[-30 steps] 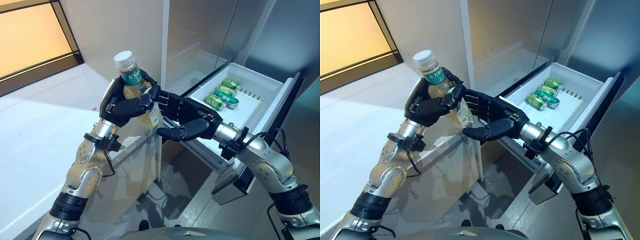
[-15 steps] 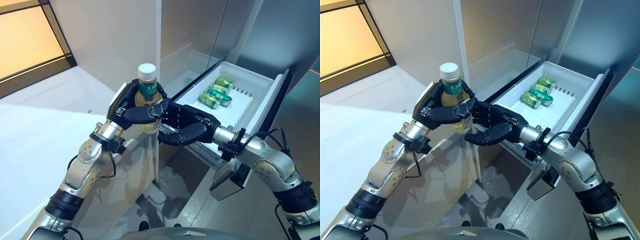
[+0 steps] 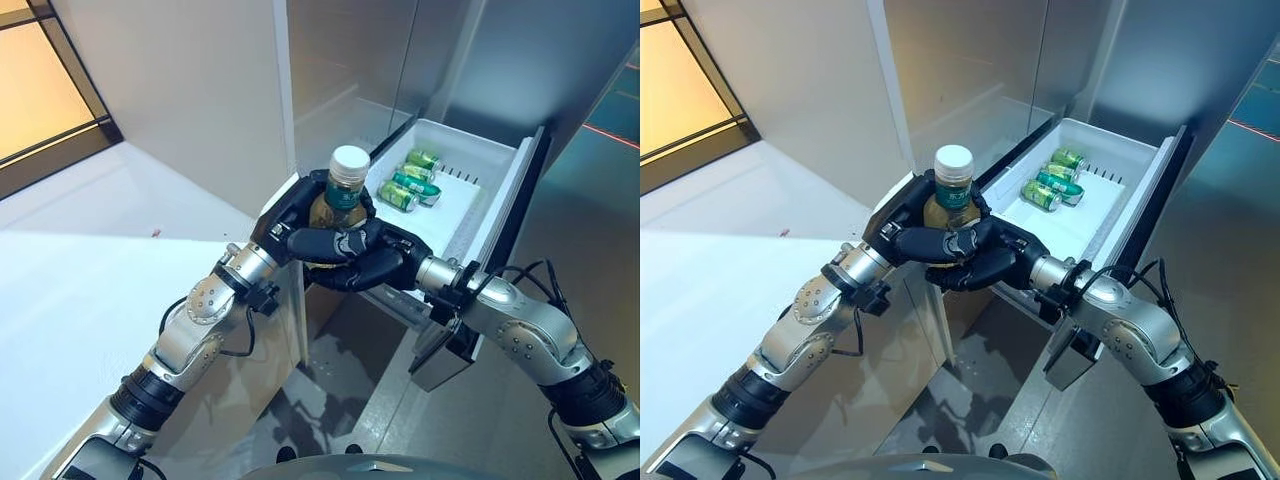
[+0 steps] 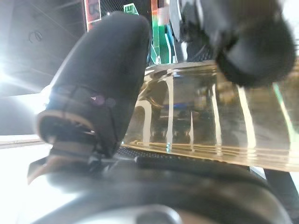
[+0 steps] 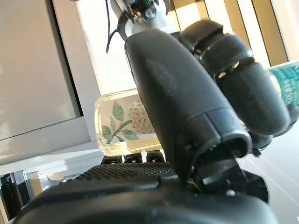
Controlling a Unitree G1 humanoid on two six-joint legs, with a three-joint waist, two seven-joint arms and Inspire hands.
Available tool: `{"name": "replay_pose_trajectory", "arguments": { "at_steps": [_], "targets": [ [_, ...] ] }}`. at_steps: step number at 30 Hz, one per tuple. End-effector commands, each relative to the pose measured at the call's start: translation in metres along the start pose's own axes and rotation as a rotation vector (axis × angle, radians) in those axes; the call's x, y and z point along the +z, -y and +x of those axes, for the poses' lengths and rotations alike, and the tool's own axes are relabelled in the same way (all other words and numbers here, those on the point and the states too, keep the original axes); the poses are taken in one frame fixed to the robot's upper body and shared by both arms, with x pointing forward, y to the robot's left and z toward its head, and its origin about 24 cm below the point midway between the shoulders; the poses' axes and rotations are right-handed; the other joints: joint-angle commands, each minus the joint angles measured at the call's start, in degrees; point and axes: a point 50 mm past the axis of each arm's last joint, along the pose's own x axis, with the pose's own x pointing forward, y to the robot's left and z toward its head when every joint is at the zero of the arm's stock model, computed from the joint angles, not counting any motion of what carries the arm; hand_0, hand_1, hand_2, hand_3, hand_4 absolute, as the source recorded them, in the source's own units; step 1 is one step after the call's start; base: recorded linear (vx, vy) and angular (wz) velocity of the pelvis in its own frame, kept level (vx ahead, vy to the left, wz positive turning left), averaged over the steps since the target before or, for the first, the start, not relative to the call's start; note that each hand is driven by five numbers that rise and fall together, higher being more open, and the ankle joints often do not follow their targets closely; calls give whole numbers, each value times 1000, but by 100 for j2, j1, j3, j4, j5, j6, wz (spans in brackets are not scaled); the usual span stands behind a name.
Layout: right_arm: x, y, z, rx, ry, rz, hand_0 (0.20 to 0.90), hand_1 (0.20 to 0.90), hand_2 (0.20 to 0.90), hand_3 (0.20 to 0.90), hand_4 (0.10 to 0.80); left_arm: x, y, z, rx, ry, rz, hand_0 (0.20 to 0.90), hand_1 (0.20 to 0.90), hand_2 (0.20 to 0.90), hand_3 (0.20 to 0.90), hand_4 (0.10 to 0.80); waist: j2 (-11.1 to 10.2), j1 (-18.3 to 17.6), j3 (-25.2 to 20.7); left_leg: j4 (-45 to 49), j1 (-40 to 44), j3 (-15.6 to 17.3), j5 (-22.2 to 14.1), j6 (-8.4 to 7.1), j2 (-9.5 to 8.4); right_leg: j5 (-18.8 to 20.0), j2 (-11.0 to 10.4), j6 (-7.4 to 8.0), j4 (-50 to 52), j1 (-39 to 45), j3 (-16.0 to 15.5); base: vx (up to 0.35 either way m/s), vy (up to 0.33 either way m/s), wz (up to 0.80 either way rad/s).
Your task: Put drinks into fridge and close the fridge
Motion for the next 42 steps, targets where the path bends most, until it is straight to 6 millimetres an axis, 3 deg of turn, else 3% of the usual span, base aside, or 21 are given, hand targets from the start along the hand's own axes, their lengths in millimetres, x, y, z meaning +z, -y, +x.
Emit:
{"name": "replay_pose_trajectory", "arguments": {
  "at_steps": [1, 6, 7, 16, 23, 24, 25, 26, 37, 42],
  "targets": [
    [58, -44, 27, 238, 294, 43, 900, 900, 900, 900, 800, 57, 22, 45, -74, 412, 12, 300, 300, 300, 200, 100, -135, 82, -618, 9, 106, 220, -466, 152, -108, 287, -29, 243, 22, -145, -47, 12, 6, -3],
    [57, -48, 34, 210, 280, 71, 900, 900, 900, 900, 800, 56, 27, 48, -36, 433, 35, 300, 300, 300, 200, 100, -148, 97, -629, 9, 94, 210, -465, 159, -111, 282, -24, 240, 22, -152, -47, 4, 1, -2],
    [57, -48, 35, 203, 276, 81, 300, 300, 300, 200, 100, 56, 29, 49, -36, 437, 43, 300, 300, 300, 200, 100, -151, 97, -629, 9, 92, 208, -465, 162, -111, 281, -23, 237, 22, -153, -45, 0, 0, 0],
    [52, -40, 41, 91, 271, 140, 300, 300, 300, 200, 100, 63, 40, 50, -38, 528, 170, 300, 300, 300, 200, 100, -153, 79, -656, 9, 76, 170, -471, 176, -116, 281, 0, 224, 22, -173, -2, 0, 0, 0],
    [71, -17, 35, -115, 366, -77, 300, 300, 300, 200, 100, 75, 50, 50, -63, 615, 362, 300, 300, 300, 200, 100, -150, 33, -676, 9, 27, 161, -444, 178, -115, 332, 20, 224, 22, -238, 70, 2, 0, -1],
    [74, -14, 34, -139, 384, -105, 300, 300, 300, 200, 100, 76, 50, 50, -63, 625, 379, 331, 331, 331, 236, 136, -147, 31, -672, 9, 27, 160, -445, 179, -115, 334, 21, 225, 22, -240, 72, 4, -2, -4],
    [77, -13, 34, -153, 393, -114, 300, 300, 300, 200, 100, 77, 51, 50, -62, 630, 387, 474, 474, 474, 403, 303, -144, 28, -672, 9, 29, 161, -445, 179, -114, 337, 21, 224, 22, -239, 74, 2, -3, -6],
    [82, -10, 33, -185, 420, -139, 300, 300, 300, 200, 100, 81, 52, 50, -61, 653, 404, 900, 900, 900, 900, 800, -141, 29, -673, 9, 28, 156, -447, 176, -113, 335, 23, 225, 22, -237, 80, 3, -3, -7],
    [128, 10, 11, -455, 665, -334, 300, 300, 300, 200, 100, 91, 48, 47, -20, 707, 332, 900, 900, 900, 900, 800, -109, 69, -645, 9, 47, 84, -477, 175, -119, 316, 30, 209, 22, -198, 81, 0, 0, -1],
    [153, 35, -15, -701, 778, -430, 300, 300, 300, 200, 100, 96, 32, 37, 96, 726, 240, 900, 900, 900, 900, 800, -131, 135, -626, 9, 48, -21, -495, 168, -124, 313, 48, 189, 34, -190, 73, 0, 0, 0]
  ]
}}
